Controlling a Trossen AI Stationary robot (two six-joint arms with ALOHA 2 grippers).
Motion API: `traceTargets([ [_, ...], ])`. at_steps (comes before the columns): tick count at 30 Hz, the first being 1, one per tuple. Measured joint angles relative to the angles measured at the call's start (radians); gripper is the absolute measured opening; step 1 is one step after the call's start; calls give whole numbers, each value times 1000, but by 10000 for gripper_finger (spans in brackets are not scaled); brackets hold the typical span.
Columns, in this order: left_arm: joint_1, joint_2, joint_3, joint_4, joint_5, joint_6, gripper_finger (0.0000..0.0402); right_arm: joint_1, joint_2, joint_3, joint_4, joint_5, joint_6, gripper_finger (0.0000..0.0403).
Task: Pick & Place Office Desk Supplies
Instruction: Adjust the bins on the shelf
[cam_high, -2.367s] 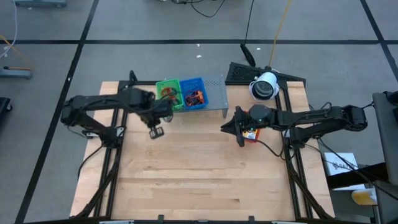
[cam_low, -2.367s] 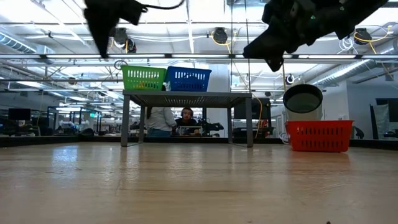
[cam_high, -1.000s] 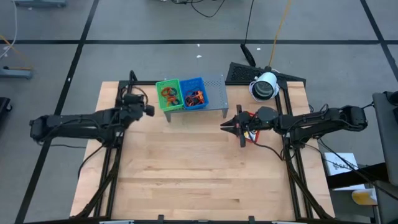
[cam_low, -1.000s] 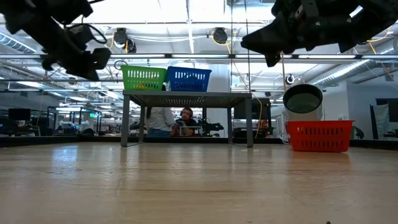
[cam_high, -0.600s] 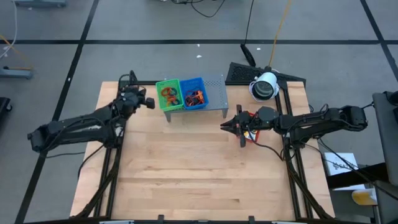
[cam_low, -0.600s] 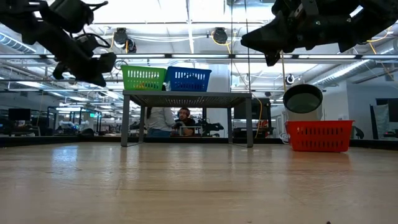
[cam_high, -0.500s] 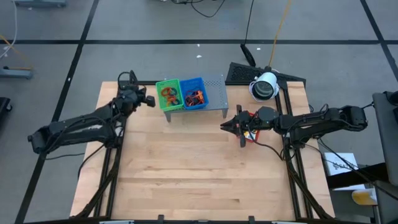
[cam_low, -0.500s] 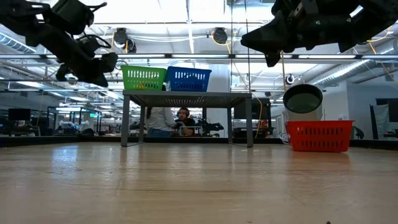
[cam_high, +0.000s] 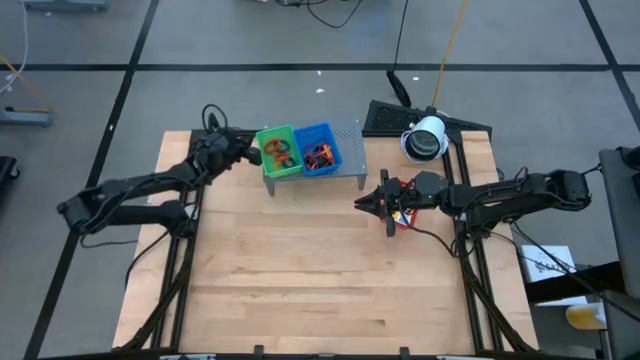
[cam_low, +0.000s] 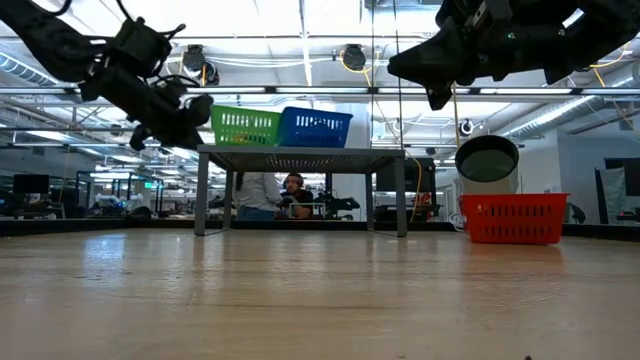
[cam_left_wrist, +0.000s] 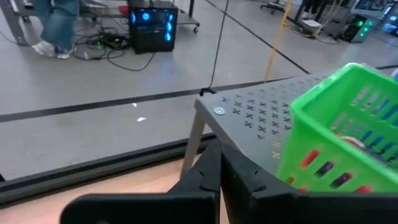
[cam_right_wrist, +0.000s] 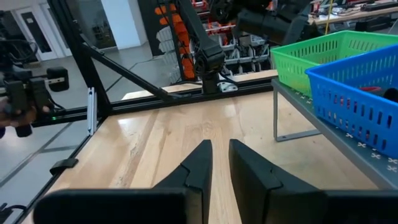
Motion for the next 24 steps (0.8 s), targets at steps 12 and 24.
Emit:
traceTargets([
  [12, 12, 9, 5, 102, 74, 86, 4, 1, 0, 0, -9, 136, -3, 41],
  [24, 12, 9, 5, 101, 109, 86, 7, -142, 200, 1, 100, 348, -18, 1],
])
